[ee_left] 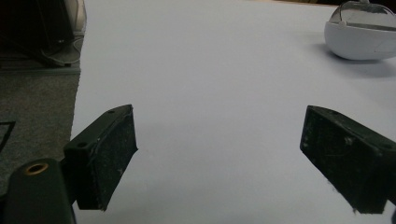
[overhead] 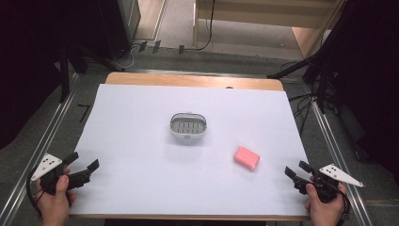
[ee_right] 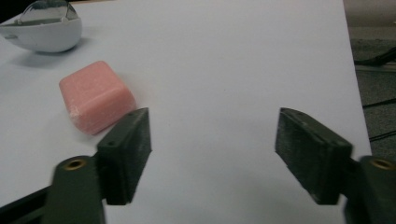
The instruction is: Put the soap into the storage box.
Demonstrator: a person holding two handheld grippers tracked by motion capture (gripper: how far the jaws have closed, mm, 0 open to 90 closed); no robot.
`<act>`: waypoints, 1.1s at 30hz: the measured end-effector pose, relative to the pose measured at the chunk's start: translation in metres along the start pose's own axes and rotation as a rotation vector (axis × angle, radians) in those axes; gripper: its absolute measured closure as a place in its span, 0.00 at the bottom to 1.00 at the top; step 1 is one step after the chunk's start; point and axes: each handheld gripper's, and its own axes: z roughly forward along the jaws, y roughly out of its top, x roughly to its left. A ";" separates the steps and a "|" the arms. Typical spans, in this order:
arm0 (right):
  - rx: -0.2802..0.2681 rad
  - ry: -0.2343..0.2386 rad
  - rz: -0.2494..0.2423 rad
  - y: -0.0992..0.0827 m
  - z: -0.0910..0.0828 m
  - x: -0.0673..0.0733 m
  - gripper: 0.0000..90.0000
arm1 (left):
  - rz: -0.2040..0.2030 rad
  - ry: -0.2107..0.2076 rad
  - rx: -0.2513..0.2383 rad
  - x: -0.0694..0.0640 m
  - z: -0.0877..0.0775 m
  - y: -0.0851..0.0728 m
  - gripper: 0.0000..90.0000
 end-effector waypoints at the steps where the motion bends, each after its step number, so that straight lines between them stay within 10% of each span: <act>1: 0.019 -0.006 -0.015 0.001 0.002 0.002 0.37 | -0.001 0.003 0.002 0.000 0.000 0.000 0.12; 8: 0.157 0.005 -0.209 0.019 0.015 0.016 0.45 | 0.003 0.006 0.010 -0.001 0.001 0.000 0.12; 19: 0.443 0.081 -0.317 0.046 0.038 0.047 0.30 | 0.014 0.012 0.019 -0.002 0.002 0.000 0.12; 33: 0.643 0.122 -0.472 0.066 0.068 0.069 0.25 | 0.022 0.016 0.019 -0.003 0.002 0.000 0.12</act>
